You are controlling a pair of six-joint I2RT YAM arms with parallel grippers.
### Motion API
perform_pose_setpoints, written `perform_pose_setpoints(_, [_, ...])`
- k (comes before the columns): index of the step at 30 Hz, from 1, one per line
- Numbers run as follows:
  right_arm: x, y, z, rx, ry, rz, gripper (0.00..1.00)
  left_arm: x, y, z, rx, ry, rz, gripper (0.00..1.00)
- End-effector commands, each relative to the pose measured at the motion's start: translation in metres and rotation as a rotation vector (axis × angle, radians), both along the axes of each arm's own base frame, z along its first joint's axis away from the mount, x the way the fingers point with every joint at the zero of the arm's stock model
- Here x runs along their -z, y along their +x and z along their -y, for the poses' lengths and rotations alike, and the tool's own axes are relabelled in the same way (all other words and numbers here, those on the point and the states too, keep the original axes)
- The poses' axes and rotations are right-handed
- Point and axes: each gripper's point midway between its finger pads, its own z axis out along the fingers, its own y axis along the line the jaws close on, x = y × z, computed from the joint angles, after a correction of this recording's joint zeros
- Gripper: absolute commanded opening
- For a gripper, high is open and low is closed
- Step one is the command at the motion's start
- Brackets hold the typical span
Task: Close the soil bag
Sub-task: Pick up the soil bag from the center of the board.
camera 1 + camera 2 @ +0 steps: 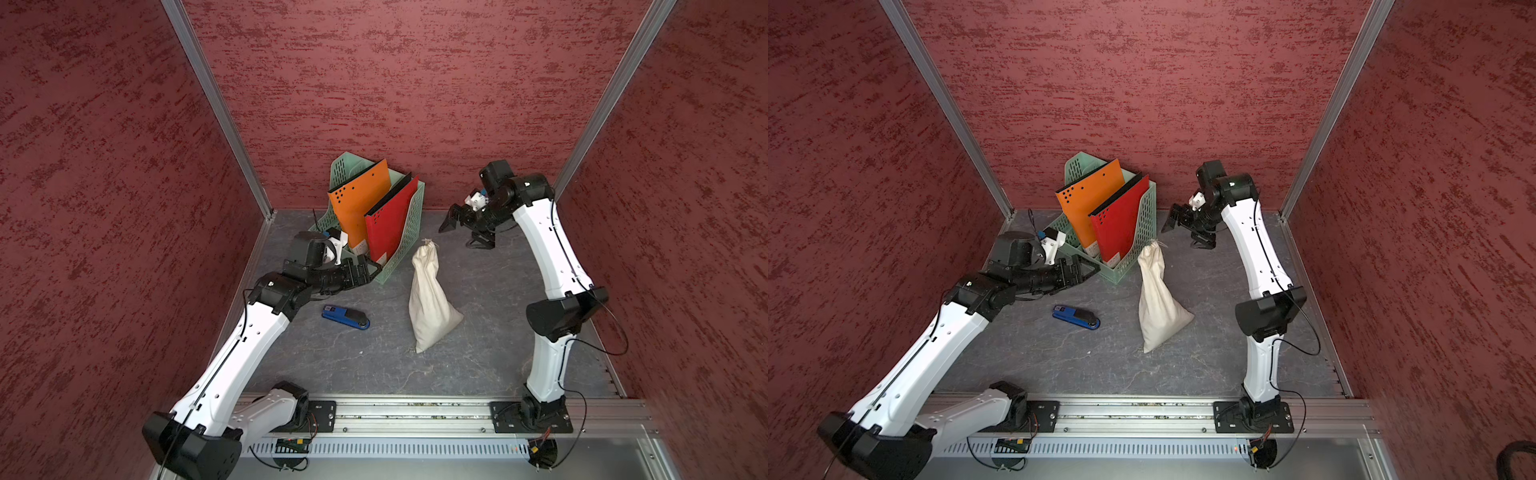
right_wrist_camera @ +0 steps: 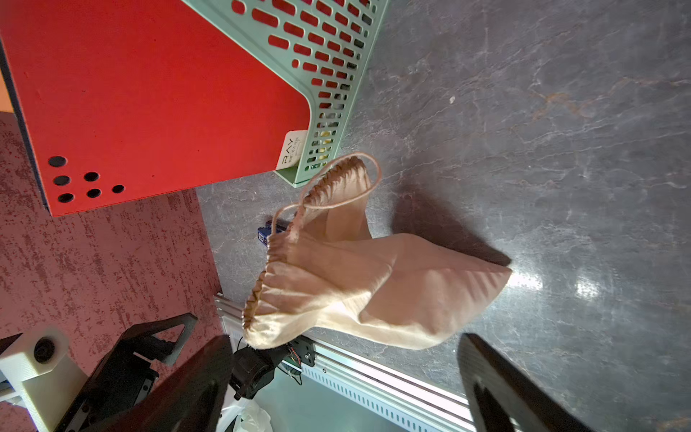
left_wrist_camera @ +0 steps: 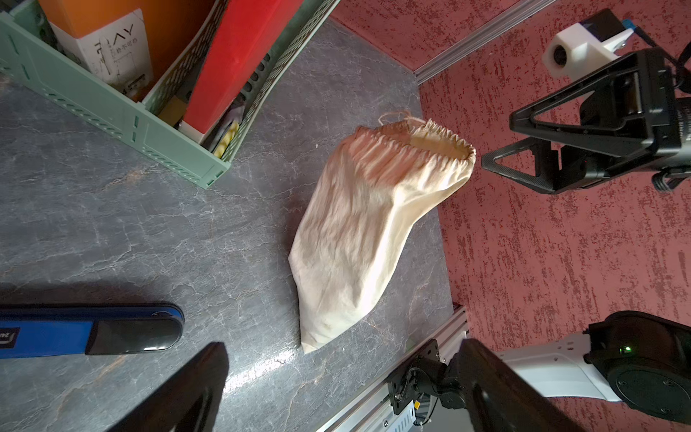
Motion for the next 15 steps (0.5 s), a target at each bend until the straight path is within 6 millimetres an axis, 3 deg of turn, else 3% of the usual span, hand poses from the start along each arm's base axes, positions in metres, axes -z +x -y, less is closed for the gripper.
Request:
perform_pose_setpoints(1, [-0.007,0.001,-0.01,-0.016,0.031,0.013,0.98,-0.013,0.002,0.008,0.04,-0.015,0.045,1.0])
perform_pose_setpoints(10, [0.001,0.008,-0.029,-0.036,0.048,-0.005,0.98,-0.01,0.003,0.008,0.06,0.016,0.048,1.0])
perform_pose_setpoints(15, [0.009,0.007,-0.04,-0.055,0.048,-0.03,0.92,-0.006,0.005,0.006,0.062,0.036,0.047,1.0])
